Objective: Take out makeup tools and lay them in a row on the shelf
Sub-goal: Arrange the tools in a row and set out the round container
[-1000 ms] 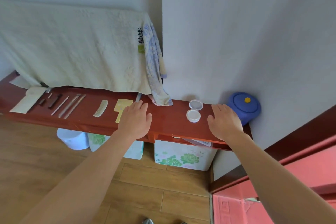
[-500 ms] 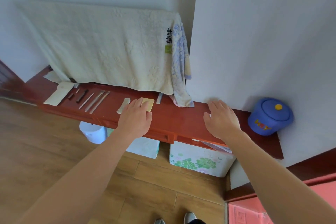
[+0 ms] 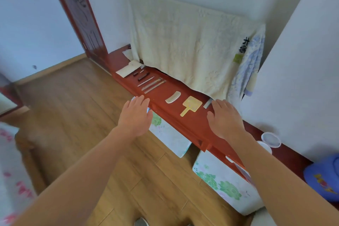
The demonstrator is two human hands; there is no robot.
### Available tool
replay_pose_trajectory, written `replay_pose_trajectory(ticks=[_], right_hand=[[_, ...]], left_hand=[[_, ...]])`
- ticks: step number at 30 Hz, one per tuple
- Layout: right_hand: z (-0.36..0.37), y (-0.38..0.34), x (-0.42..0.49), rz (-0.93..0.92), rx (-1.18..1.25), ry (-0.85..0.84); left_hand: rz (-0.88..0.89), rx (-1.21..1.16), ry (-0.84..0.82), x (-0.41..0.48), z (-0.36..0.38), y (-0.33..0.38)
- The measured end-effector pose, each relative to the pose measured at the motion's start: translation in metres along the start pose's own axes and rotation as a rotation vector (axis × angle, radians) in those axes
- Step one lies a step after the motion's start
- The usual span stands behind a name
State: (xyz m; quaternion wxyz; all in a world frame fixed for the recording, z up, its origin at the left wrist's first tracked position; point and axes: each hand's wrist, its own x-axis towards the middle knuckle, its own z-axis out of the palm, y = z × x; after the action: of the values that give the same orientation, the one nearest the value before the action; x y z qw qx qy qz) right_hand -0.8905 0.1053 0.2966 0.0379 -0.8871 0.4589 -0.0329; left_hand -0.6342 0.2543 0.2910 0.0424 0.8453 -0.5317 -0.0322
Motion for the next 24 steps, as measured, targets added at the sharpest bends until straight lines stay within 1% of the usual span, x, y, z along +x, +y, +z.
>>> replay_pose_trajectory(ticks=[4, 7, 12, 16, 20, 24], right_hand=[[0.004, -0.05, 0.019, -0.101, -0.019, -0.024], [0.006, -0.099, 0.031, -0.171, -0.041, 0.012], [0.02, -0.187, 0.05, -0.249, -0.035, 0.001], [0.032, -0.246, 0.063, -0.283, 0.021, 0.017], [0.043, -0.285, 0.082, -0.301, 0.072, 0.011], [0.049, -0.304, 0.114, -0.301, 0.08, 0.029]], left_hand=[[-0.104, -0.009, 0.044, -0.02, -0.009, -0.047], [-0.162, -0.019, 0.06, -0.033, -0.014, -0.092], [-0.225, 0.002, 0.049, -0.049, -0.019, -0.176], [-0.271, 0.008, 0.025, -0.057, -0.022, -0.235], [-0.297, 0.0, 0.031, -0.05, -0.027, -0.275], [-0.297, -0.01, 0.023, -0.025, -0.028, -0.301]])
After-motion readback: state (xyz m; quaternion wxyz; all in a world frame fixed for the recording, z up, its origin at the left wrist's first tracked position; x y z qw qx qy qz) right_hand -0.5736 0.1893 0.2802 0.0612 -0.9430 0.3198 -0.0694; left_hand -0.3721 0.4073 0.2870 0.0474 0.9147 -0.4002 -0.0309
